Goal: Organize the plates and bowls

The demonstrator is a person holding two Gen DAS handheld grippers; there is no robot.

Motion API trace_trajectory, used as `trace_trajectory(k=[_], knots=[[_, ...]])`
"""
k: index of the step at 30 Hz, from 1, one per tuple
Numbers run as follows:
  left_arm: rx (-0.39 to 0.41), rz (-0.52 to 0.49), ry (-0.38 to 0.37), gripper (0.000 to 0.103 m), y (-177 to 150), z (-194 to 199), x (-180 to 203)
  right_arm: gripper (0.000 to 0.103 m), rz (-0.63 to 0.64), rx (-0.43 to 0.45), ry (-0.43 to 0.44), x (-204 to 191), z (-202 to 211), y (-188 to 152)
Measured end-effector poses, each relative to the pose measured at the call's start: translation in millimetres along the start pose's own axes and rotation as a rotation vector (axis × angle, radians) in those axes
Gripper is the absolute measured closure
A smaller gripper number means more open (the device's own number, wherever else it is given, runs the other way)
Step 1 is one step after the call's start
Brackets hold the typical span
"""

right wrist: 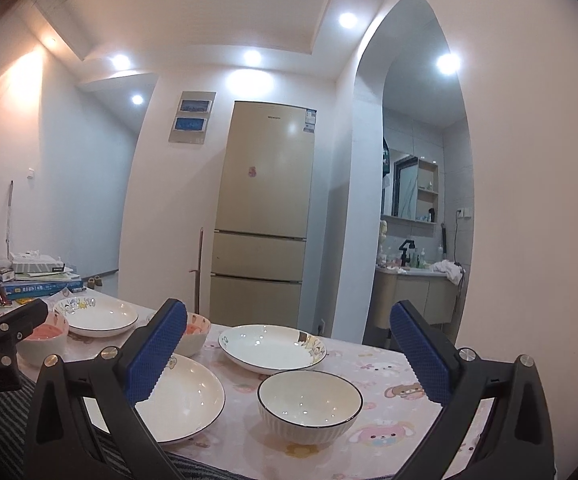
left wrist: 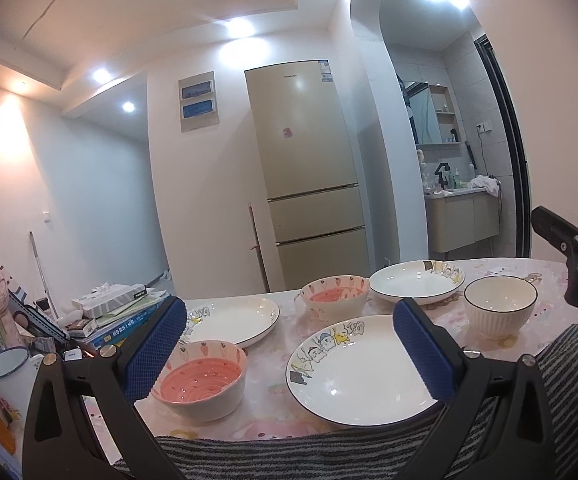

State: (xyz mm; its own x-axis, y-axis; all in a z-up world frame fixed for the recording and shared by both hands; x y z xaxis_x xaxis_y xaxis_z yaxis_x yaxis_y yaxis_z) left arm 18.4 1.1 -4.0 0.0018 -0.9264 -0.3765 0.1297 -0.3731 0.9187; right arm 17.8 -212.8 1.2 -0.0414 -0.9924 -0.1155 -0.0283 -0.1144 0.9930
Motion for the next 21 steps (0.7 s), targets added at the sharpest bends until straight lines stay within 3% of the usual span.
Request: trace_trajectory(k=[11, 16, 21], knots=[[-0.006, -0.002, -0.001, 0.0, -0.7, -2.3, -0.2, 0.0, 0.008, -0.034, -0.02, -0.6, -8.0, -3.0], [0.01, 0.006, 0.011, 0.0, -0.5, 1.6, -1.6, 0.0, 0.003, -0.096, -0.02, 1.5, -21.9, -7.1], [-0.018, -0.021, -0.005, 0.0, 0.0, -5.3, 5.1, 0.0, -0.03, -0.08, -0.068, 7.1, -21.4, -7.0]])
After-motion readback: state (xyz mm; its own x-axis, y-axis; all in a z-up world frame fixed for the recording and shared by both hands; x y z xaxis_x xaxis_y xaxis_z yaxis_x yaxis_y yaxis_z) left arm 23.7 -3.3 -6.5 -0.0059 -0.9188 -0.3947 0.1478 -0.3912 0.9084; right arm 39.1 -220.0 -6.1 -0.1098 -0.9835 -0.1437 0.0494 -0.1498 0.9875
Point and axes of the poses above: each gripper's, at about its wrist camera, not at the fingertips, and z roughly against the way its jaws point, x to its right, y to its top, the point moved 2 cm from there along -z, roughly the way its jaws point, and after that the axes turned 13 degrees about -z, right-handed, at the moved point
